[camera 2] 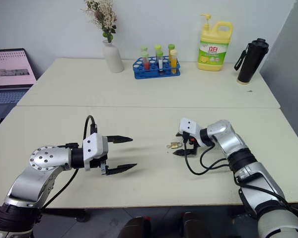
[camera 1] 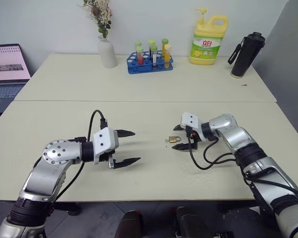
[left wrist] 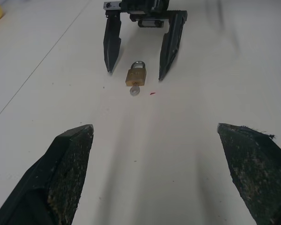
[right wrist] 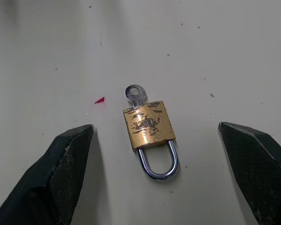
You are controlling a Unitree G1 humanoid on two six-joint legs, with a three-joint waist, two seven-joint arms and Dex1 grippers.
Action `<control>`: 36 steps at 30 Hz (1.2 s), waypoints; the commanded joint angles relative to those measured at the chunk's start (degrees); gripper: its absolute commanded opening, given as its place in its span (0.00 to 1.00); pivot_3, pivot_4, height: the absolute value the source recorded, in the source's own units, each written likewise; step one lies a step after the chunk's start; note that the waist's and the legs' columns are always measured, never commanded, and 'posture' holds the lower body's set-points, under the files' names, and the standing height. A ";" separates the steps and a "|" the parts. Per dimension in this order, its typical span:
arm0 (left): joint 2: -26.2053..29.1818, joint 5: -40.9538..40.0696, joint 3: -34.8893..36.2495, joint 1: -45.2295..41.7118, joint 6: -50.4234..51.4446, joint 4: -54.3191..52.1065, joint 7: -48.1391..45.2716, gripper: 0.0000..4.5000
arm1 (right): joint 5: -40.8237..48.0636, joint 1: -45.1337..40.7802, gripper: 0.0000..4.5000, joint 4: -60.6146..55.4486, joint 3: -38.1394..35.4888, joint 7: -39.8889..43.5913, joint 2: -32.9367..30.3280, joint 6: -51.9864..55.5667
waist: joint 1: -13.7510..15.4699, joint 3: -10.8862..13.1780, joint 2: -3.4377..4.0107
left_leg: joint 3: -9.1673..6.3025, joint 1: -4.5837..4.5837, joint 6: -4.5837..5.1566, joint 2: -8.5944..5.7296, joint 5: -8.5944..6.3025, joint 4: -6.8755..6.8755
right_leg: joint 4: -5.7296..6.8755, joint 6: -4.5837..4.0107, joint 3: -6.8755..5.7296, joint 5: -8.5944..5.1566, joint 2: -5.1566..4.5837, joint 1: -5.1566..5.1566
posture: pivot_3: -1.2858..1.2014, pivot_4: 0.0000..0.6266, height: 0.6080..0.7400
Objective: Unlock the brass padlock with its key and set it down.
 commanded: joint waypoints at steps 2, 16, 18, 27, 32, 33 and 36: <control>0.75 0.42 0.62 0.18 -1.57 -1.88 0.33 0.98 | -0.88 -0.81 1.00 0.82 -0.91 0.65 1.30 -1.59 | 0.00 0.00 0.00 | 0.01 0.00 0.00 0.00 0.00 0.00 | 0.00 0.00 0.00 0.00 0.00 0.00 | 0.52 0.24 1.00; -0.40 0.24 0.50 0.04 -1.39 -0.27 1.07 1.00 | -3.81 0.47 0.21 0.64 -1.27 -1.12 1.16 -3.15 | -0.04 -0.01 0.01 | 0.01 0.09 0.00 0.01 0.01 0.05 | 0.04 0.00 0.00 0.00 0.01 0.07 | 0.52 0.24 1.00; -1.03 -0.06 0.56 -0.32 -0.58 0.22 1.90 1.00 | -4.05 1.88 0.21 -3.37 -2.27 -2.44 -0.19 -3.81 | -0.03 -0.01 0.01 | 0.01 0.08 0.00 0.01 0.01 0.05 | 0.04 0.00 0.00 0.00 0.01 0.07 | 0.52 0.24 1.00; -7.02 -3.73 0.99 -4.96 11.61 -0.66 9.79 1.00 | -6.23 15.26 0.21 -32.71 -7.89 -9.66 -10.11 -5.33 | 0.35 -0.01 0.00 | -0.09 -0.06 0.00 -0.07 0.00 0.05 | -0.01 0.04 0.00 -0.01 -0.02 0.04 | 0.52 0.24 1.00; -8.50 -5.41 -1.06 -9.00 19.29 -2.23 11.50 1.00 | -16.61 24.64 0.21 -43.00 -10.74 -23.04 -13.04 -9.33 | 0.18 -0.01 0.00 | -0.14 -0.04 -0.01 -0.03 0.00 0.02 | 0.01 0.13 0.02 -0.07 0.00 0.04 | 0.52 0.24 1.00; -8.70 -5.71 -1.83 -10.74 20.62 -1.40 10.98 1.00 | -22.67 26.02 0.21 -44.29 -10.02 -27.71 -14.74 -13.90 | 0.18 -0.01 0.00 | -0.15 -0.05 -0.01 -0.04 0.00 0.02 | 0.02 0.18 0.02 -0.10 0.01 0.04 | 0.52 0.24 1.00; -10.06 -7.16 -2.58 -15.47 24.75 0.92 10.95 1.00 | -32.89 27.69 0.21 -46.13 -9.51 -37.86 -15.75 -19.88 | 0.13 0.00 0.02 | -0.04 -0.02 -0.02 -0.11 0.01 0.02 | 0.03 0.29 0.03 -0.16 0.11 0.02 | 0.52 0.24 1.00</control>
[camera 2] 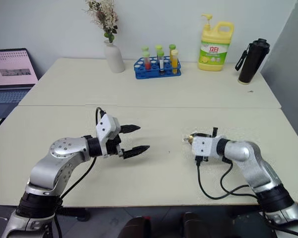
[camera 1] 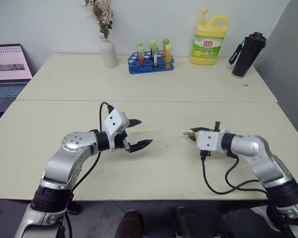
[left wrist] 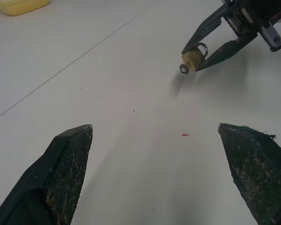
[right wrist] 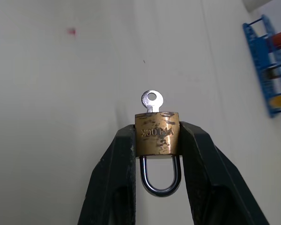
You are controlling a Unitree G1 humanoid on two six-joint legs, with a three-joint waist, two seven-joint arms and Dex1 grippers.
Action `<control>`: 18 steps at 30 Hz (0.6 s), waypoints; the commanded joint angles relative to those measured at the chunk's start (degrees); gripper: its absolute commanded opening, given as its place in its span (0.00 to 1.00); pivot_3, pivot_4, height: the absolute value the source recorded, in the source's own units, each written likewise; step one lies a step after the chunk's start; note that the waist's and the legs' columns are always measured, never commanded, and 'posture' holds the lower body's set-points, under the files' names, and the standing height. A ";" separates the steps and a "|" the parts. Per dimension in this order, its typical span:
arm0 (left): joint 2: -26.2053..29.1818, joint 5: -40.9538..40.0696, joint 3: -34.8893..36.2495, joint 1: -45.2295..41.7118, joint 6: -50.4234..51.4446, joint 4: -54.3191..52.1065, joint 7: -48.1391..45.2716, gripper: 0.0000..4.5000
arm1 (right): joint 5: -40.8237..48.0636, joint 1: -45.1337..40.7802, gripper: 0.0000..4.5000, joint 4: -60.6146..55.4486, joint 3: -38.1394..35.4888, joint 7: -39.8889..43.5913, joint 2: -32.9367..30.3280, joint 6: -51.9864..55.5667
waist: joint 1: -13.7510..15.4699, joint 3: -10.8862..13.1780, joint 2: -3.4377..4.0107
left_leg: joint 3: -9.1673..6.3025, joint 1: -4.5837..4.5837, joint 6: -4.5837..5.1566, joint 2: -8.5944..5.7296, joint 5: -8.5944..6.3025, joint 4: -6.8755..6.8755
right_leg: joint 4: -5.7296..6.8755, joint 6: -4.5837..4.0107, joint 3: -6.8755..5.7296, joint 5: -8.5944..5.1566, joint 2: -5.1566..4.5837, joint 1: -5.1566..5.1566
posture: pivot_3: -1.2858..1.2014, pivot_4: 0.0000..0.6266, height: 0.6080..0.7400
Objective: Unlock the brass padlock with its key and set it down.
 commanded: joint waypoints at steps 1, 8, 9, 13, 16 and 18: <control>-1.42 -2.39 -0.23 -4.68 4.15 0.86 0.59 1.00 | -9.04 -0.19 0.21 -3.97 -1.57 -11.06 0.05 -5.53 | -0.15 0.00 -0.01 | 0.05 0.00 0.00 0.00 0.00 0.02 | 0.00 0.00 -0.01 0.00 0.01 0.00 | 0.52 0.24 1.00; -5.79 -8.94 -1.00 -13.93 13.89 3.19 -0.87 1.00 | -14.32 -2.26 0.21 -1.62 -3.39 -23.64 1.46 -11.19 | -0.12 0.00 -0.01 | 0.06 0.00 -0.03 0.00 0.02 0.04 | 0.00 -0.08 0.05 0.05 0.05 0.01 | 0.52 0.24 1.00; -6.17 -9.27 -1.19 -14.99 14.55 3.89 -0.97 1.00 | -14.02 -2.47 0.21 -1.37 -3.39 -24.48 1.64 -12.24 | -0.13 -0.01 -0.02 | 0.08 0.00 -0.03 0.00 0.02 0.04 | -0.01 -0.09 0.06 0.06 0.05 0.01 | 0.52 0.24 1.00; -7.59 -10.45 -1.97 -19.08 15.83 7.20 -2.72 1.00 | -11.46 -2.95 0.21 -1.73 -3.35 -25.74 2.65 -16.47 | -0.08 0.00 -0.02 | 0.05 0.00 -0.03 -0.01 0.02 0.03 | -0.02 -0.13 0.08 0.08 0.05 0.01 | 0.52 0.24 1.00; -8.43 -10.60 -1.87 -21.38 16.08 9.72 -3.21 1.00 | -10.19 -3.35 0.21 -1.89 -3.69 -25.23 3.36 -17.83 | -0.10 0.00 -0.02 | 0.05 0.00 -0.03 -0.02 0.02 0.04 | -0.01 -0.14 0.09 0.09 0.05 0.01 | 0.52 0.24 1.00; -8.65 -10.49 -1.93 -22.67 15.70 11.14 -3.84 1.00 | -10.40 -3.65 0.21 -1.71 -3.71 -25.01 3.33 -18.65 | -0.10 0.00 -0.02 | 0.06 0.00 -0.03 -0.02 0.02 0.04 | -0.01 -0.15 0.09 0.09 0.05 0.01 | 0.52 0.24 1.00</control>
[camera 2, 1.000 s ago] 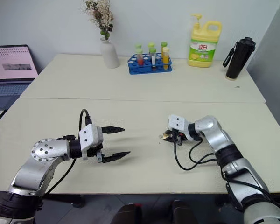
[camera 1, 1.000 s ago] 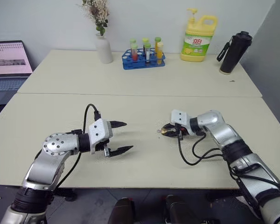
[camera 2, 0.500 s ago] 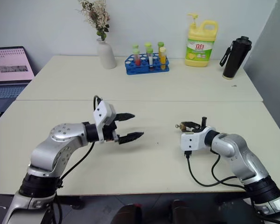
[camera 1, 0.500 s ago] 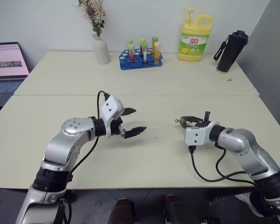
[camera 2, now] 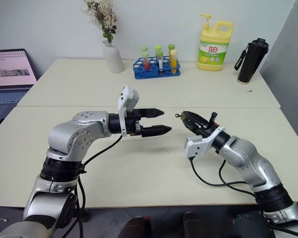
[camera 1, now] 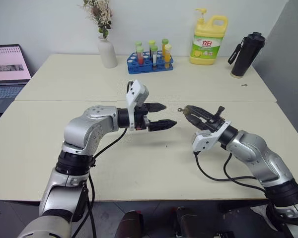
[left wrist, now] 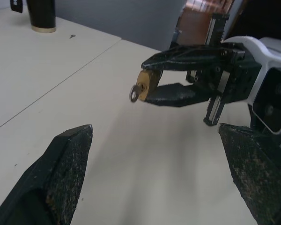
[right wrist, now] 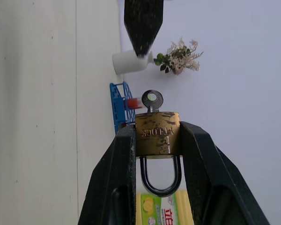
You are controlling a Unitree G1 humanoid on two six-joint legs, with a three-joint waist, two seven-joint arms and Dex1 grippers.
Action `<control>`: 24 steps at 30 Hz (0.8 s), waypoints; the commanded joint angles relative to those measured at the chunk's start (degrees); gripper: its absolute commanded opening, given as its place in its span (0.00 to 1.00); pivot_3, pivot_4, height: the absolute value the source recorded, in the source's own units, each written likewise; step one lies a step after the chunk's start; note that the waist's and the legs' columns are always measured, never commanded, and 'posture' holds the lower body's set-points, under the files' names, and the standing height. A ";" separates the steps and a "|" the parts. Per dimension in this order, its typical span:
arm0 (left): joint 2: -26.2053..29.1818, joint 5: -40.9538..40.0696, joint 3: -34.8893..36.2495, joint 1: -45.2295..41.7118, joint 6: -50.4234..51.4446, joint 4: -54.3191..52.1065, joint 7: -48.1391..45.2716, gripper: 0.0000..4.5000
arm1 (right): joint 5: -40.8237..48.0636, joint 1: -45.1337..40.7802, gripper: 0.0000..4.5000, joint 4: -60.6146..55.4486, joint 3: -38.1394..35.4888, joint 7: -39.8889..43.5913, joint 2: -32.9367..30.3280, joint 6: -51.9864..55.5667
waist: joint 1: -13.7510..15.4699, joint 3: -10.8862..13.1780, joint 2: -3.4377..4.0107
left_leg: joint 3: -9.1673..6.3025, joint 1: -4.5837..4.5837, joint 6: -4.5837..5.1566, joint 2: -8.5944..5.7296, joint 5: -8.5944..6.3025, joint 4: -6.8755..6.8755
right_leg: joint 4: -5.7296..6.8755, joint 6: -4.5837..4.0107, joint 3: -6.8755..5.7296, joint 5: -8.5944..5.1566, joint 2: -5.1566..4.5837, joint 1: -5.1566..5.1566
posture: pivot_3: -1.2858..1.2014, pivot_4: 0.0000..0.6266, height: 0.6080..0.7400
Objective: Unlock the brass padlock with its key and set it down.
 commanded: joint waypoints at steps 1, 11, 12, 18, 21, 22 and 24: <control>-0.21 -0.69 0.32 -2.67 -0.84 1.30 -1.39 1.00 | 1.07 -1.65 0.21 -1.29 -1.58 -0.30 -0.16 -1.80 | 0.00 0.00 0.00 | -0.01 0.00 0.00 0.00 0.00 0.00 | 0.00 -0.01 0.00 0.01 0.00 0.00 | 0.52 0.24 1.00; -0.91 -0.46 0.38 -6.12 -3.21 6.68 -4.39 1.00 | 1.38 -2.85 0.21 -0.52 -1.43 0.18 0.03 -3.77 | 0.05 0.00 0.00 | -0.01 -0.01 0.00 -0.01 0.00 0.01 | 0.00 -0.03 0.00 0.02 0.00 0.00 | 0.52 0.24 1.00; -0.86 -0.27 0.23 -6.29 -3.62 7.10 -4.80 1.00 | 1.49 -2.90 0.21 -0.46 -1.41 0.22 0.05 -4.07 | 0.05 0.00 0.00 | 0.00 0.00 0.00 -0.01 0.00 0.01 | 0.00 -0.04 0.00 0.02 0.00 0.00 | 0.52 0.24 1.00; -0.78 0.85 -0.73 -7.68 -6.29 10.03 -7.70 0.73 | 2.09 -3.13 0.21 -0.04 -1.27 0.92 0.02 -5.79 | 0.03 0.00 0.00 | -0.01 0.00 0.00 -0.01 0.00 0.02 | 0.00 -0.08 0.01 0.04 0.00 0.00 | 0.52 0.24 1.00; -0.91 1.26 -1.07 -8.06 -6.99 10.70 -8.44 0.54 | 2.28 -3.26 0.21 -0.05 -1.36 1.27 0.19 -6.14 | 0.04 0.00 0.00 | 0.00 -0.01 0.00 -0.01 0.00 0.02 | 0.00 -0.08 0.01 0.05 0.00 0.00 | 0.52 0.24 1.00; -0.93 1.48 -1.25 -8.10 -7.42 10.82 -8.88 0.44 | 2.50 -3.33 0.21 -0.16 -1.39 1.33 0.29 -6.34 | 0.05 0.00 0.00 | -0.01 -0.01 0.00 -0.01 0.00 0.02 | 0.00 -0.08 0.01 0.05 0.00 0.00 | 0.52 0.24 1.00; -1.14 1.78 -1.42 -8.12 -7.95 11.05 -9.19 0.30 | 2.68 -3.41 0.21 -0.28 -1.32 1.55 0.39 -6.68 | 0.02 0.00 0.00 | 0.01 0.00 0.00 -0.02 0.00 0.02 | 0.00 -0.08 0.01 0.05 0.00 0.00 | 0.52 0.24 1.00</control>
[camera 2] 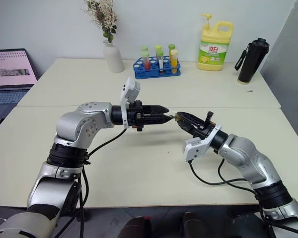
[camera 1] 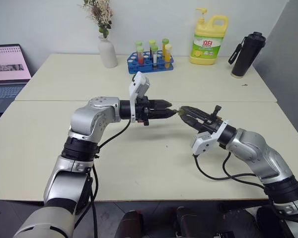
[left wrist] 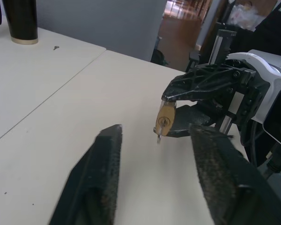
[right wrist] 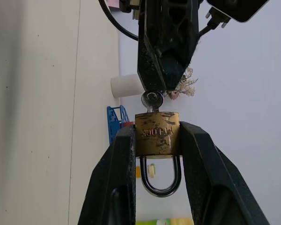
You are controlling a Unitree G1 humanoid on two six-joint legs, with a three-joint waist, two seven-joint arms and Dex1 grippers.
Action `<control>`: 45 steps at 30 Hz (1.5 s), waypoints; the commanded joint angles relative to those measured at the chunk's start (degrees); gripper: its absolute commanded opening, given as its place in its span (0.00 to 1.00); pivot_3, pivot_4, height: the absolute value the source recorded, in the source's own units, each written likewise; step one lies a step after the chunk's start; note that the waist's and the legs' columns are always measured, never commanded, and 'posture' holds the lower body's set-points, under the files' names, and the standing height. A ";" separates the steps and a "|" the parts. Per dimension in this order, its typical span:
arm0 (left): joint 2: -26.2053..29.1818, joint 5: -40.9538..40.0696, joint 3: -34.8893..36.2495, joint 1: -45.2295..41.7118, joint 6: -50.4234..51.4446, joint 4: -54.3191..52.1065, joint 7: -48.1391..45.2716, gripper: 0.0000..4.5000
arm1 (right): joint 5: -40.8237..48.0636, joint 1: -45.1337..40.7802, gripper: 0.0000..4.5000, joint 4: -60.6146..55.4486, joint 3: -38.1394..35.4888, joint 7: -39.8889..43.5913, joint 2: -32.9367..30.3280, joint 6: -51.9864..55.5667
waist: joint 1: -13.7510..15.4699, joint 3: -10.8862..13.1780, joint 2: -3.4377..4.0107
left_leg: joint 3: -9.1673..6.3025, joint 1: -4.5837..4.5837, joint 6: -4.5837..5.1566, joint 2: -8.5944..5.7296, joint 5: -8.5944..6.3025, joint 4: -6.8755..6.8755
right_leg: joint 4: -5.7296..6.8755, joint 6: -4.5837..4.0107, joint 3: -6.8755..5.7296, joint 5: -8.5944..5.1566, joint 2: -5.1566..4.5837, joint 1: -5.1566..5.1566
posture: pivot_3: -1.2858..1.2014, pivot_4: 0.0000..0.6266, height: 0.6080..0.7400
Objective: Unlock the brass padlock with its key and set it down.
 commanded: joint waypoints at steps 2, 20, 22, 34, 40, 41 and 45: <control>-0.39 0.66 -0.35 -1.22 -2.20 -0.77 -1.36 0.15 | 2.01 -1.57 0.21 -1.32 -1.14 0.29 0.32 -1.28 | -0.01 0.00 0.00 | -0.01 0.00 0.00 0.01 0.00 0.00 | 0.00 0.00 0.00 0.00 0.00 0.00 | 0.52 0.24 1.00; 0.03 2.59 2.65 -2.41 -4.16 3.92 1.32 0.34 | 4.13 -1.34 0.21 -1.49 -1.59 2.12 0.85 -0.99 | -0.12 0.00 0.00 | -0.01 0.01 0.00 0.02 0.00 0.00 | 0.02 -0.01 0.00 0.00 0.01 0.00 | 0.52 0.24 1.00; 1.80 1.45 2.23 -1.81 -2.21 2.94 -1.47 0.48 | 4.11 -1.25 0.21 -1.43 -1.60 2.21 0.61 -1.11 | -0.07 0.00 0.00 | -0.03 0.00 0.00 0.02 0.00 0.00 | 0.02 -0.01 -0.01 0.01 0.01 0.00 | 0.52 0.24 1.00; 3.62 -0.08 -0.39 0.38 1.26 -1.38 -6.94 0.55 | 4.01 -1.51 0.21 -1.09 -0.69 2.89 0.50 -2.99 | 0.11 0.00 0.00 | -0.02 -0.02 0.00 -0.01 0.00 0.04 | 0.01 -0.02 -0.03 0.01 -0.02 0.00 | 0.52 0.24 1.00; 3.36 0.07 -0.21 0.17 1.04 -0.96 -6.63 0.55 | 4.18 -1.46 0.21 -1.06 -0.79 3.25 0.82 -3.35 | -0.03 0.00 0.00 | -0.03 -0.01 0.00 0.02 0.00 0.03 | 0.02 -0.02 -0.01 0.01 0.00 0.00 | 0.52 0.24 1.00; 3.41 0.36 -0.40 0.23 0.66 -0.84 -6.73 0.55 | 4.19 -1.53 0.21 -1.07 -0.72 3.29 0.90 -3.37 | -0.04 0.00 0.00 | -0.03 0.00 0.00 0.02 0.00 0.03 | 0.02 -0.02 -0.01 0.01 0.00 0.00 | 0.52 0.24 1.00; 2.61 0.23 -0.35 0.30 0.42 -0.73 -6.19 0.55 | 4.33 -1.73 0.21 -0.99 -0.60 3.49 1.12 -3.51 | 0.03 0.00 0.00 | -0.03 -0.01 0.00 0.01 0.00 0.03 | 0.02 -0.02 -0.01 0.01 0.00 0.00 | 0.52 0.24 1.00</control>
